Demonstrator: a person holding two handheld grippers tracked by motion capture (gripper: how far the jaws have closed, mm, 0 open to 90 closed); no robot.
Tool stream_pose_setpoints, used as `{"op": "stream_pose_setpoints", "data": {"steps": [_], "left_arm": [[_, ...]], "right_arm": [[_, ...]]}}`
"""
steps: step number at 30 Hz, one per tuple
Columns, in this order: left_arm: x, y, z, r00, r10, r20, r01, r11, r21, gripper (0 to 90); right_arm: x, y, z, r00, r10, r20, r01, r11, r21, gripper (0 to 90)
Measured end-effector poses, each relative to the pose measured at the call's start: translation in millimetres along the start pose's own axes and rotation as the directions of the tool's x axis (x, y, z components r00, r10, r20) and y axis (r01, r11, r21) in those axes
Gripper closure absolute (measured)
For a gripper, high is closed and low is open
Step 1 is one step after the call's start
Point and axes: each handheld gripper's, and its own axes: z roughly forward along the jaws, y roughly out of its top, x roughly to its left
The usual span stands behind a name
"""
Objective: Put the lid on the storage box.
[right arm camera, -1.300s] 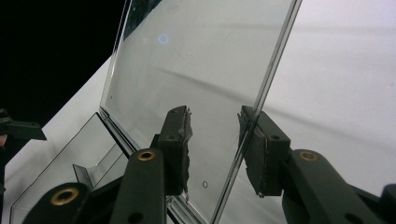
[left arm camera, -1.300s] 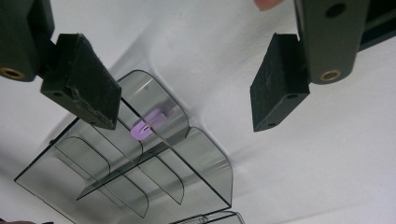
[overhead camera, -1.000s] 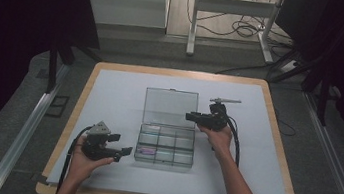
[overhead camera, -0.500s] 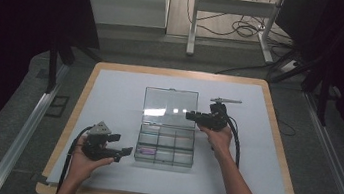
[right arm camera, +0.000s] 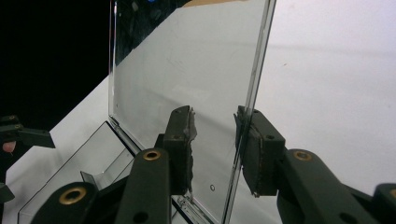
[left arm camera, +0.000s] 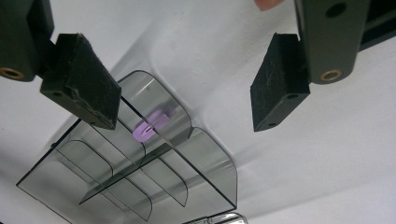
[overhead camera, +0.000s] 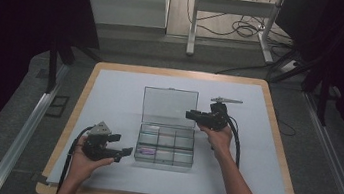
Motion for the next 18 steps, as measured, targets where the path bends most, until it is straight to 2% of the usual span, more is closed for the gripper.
{"op": "stream_pose_setpoints", "data": {"steps": [10, 18], "left_arm": [[-0.2, 0.1, 0.2, 1.0000, 0.000, 0.001, 0.000, 1.0000, 0.000, 24.9], [-0.9, 0.2, 1.2, 1.0000, 0.001, 0.004, -0.001, 1.0000, 0.003, 24.9]], "right_arm": [[2.5, 1.3, -3.9, 0.9999, -0.012, -0.006, 0.012, 1.000, -0.018, 64.7], [5.8, 1.9, -7.4, 0.9992, -0.039, -0.004, 0.039, 0.999, -0.032, 65.3]]}}
